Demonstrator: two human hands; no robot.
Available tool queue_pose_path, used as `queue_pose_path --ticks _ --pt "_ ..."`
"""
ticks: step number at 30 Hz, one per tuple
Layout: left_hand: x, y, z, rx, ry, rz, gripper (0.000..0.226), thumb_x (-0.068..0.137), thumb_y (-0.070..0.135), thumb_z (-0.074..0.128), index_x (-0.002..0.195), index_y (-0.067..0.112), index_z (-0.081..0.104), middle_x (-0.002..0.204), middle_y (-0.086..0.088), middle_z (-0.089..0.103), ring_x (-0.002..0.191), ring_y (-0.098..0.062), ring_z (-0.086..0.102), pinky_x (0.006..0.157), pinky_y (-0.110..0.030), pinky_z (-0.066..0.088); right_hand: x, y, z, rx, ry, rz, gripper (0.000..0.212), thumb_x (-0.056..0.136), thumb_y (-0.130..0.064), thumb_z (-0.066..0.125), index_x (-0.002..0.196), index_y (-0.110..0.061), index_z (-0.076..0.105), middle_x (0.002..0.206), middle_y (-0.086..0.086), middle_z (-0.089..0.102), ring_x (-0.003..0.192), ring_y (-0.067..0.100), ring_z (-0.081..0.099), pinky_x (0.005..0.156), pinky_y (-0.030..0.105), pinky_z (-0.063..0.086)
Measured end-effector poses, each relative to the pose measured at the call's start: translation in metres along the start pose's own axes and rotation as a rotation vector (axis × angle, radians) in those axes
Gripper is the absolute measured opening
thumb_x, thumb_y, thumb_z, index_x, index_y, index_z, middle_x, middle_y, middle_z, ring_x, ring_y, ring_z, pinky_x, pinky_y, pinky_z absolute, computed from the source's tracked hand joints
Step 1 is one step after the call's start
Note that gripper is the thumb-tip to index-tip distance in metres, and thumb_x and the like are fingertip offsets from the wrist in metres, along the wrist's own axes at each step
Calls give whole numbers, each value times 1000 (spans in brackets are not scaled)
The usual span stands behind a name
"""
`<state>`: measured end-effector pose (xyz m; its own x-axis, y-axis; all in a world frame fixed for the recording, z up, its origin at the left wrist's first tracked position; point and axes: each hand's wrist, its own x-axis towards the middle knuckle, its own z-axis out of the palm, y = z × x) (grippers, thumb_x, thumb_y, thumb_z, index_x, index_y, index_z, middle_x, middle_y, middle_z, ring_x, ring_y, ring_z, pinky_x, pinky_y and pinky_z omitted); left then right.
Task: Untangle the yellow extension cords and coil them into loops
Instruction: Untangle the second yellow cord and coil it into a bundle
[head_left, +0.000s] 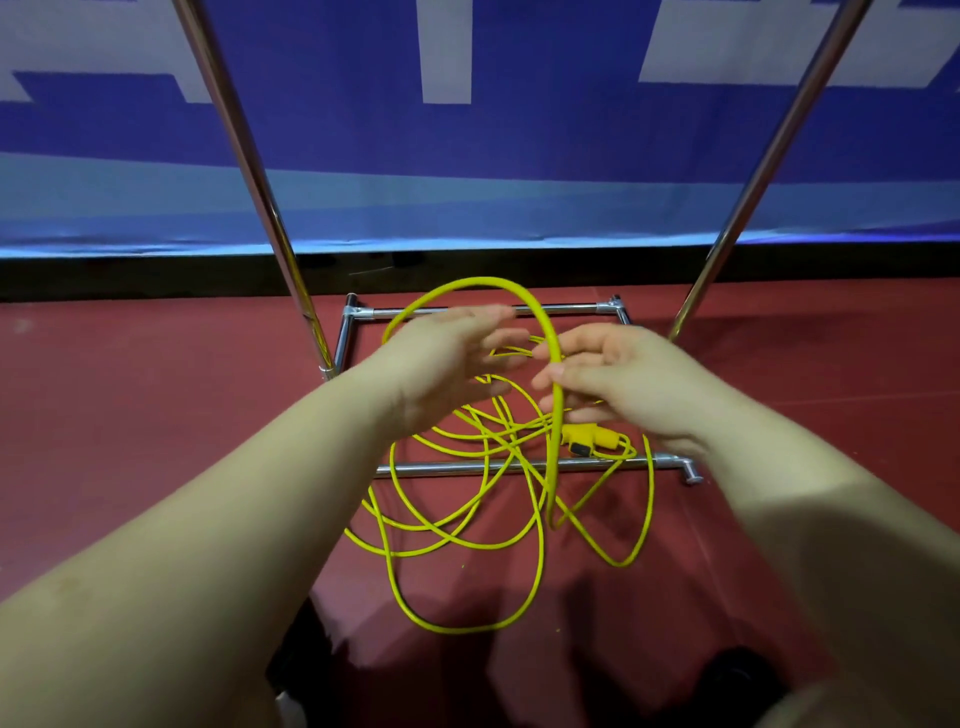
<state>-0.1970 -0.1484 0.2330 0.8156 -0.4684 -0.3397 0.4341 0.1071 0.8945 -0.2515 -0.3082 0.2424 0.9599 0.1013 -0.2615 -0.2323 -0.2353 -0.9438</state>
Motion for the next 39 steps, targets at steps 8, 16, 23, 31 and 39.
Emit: queue_pose_path --ticks 8,16,23,31,39 --pt "-7 -24 19 323 -295 -23 16 93 5 50 95 17 61 88 3 68 82 -4 63 84 -21 49 8 -12 -20 696 302 6 9 94 -9 48 89 -12 55 74 0 66 58 7 68 52 23 56" --pt "-1 -4 13 25 1 168 17 96 5 46 93 14 59 76 2 65 65 -6 63 61 -23 57 2 2 -10 96 23 71 15 85 -33 57 98 -26 59 102 -2 66 96 10 62 87 31 47" --pt "1 17 1 -243 159 165 12 95 15 50 93 17 62 65 10 70 55 1 64 49 -12 49 1 19 4 -214 -132 -23 20 79 -8 70 86 -21 57 88 7 61 82 18 57 80 33 46" --pt "-1 14 -4 -274 152 143 12 95 15 51 94 15 63 73 7 72 61 -1 66 53 -13 52 7 22 11 -272 -41 -131 23 79 -7 70 81 -25 57 74 -5 53 71 14 51 74 26 43" --pt "-2 -18 10 406 -131 39 21 96 19 49 114 21 59 112 2 67 98 -5 59 85 -19 42 12 5 -8 249 315 -100 6 91 -9 55 92 -14 55 75 2 55 53 2 60 59 22 56"
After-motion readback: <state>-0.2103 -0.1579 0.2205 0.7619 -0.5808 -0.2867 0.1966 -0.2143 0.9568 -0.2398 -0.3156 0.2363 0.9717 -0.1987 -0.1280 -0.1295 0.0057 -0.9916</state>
